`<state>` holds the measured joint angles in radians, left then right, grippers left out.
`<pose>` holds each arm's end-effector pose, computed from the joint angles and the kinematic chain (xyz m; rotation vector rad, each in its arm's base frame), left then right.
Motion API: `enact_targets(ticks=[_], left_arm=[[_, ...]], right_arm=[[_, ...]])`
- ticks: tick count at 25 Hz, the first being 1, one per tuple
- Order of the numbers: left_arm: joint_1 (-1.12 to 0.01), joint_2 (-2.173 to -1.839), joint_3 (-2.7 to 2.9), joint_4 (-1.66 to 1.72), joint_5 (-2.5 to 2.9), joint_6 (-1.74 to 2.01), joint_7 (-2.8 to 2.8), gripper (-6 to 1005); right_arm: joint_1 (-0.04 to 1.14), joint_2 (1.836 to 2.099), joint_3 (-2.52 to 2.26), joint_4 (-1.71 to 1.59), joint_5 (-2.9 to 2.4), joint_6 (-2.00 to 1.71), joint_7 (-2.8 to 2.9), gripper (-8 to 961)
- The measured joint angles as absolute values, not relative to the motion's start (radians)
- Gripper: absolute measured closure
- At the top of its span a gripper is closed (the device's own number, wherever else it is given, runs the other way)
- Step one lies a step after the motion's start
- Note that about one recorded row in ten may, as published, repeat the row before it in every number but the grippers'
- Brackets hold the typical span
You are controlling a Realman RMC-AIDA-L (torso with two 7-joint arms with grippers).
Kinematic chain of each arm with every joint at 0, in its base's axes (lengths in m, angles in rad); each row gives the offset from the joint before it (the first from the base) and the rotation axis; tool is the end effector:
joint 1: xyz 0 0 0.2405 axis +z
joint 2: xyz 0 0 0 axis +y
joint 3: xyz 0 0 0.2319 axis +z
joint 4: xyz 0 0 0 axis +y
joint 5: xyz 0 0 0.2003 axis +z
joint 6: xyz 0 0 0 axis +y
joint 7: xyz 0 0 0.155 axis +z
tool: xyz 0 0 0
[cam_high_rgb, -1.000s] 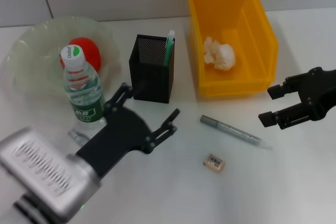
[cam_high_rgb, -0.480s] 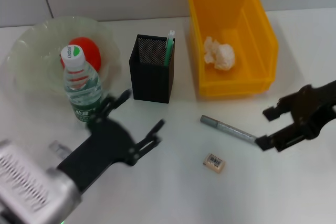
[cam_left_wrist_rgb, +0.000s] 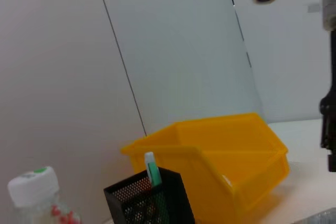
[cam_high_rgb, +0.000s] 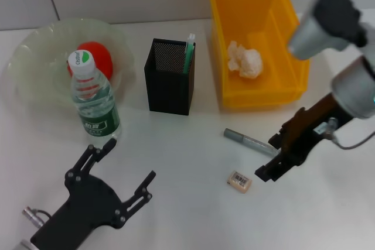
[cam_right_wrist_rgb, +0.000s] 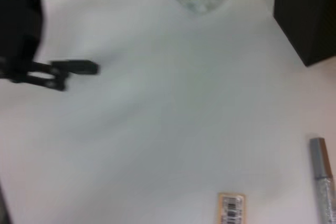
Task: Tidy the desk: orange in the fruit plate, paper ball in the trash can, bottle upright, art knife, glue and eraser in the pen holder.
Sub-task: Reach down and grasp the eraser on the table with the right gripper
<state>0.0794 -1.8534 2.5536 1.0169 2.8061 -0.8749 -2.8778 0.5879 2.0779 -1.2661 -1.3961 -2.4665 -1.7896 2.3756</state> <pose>-0.2313 0.1890 -0.0715 -2.1872 -0.1219 -0.6117 0.1636 0.3078 0.0161 -2.8473 0.8615 -0.4556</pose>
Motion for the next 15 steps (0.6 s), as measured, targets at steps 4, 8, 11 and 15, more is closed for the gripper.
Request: enact_targets(ticks=[4, 8, 11, 15], left_arm=[[0.083, -1.852, 2.568, 0.999, 2.812, -0.885, -2.878, 165], [0.092, -1.847, 2.572, 0.989, 2.813, -0.902, -2.878, 165], [0.096, -1.844, 2.572, 0.986, 2.813, -0.916, -2.878, 165], [0.095, -1.843, 2.574, 0.977, 2.814, -0.922, -2.878, 165]], right_arm=[[0.631, 2.079, -1.355, -1.353, -2.501, -1.748, 2.450, 209], [0.655, 2.082, -1.438, -1.324, -2.501, -1.706, 2.505, 209], [0.656, 2.083, -1.493, -1.323, -2.501, -1.670, 2.539, 210], [0.658, 2.083, -1.551, -1.303, -2.504, -1.628, 2.575, 210]])
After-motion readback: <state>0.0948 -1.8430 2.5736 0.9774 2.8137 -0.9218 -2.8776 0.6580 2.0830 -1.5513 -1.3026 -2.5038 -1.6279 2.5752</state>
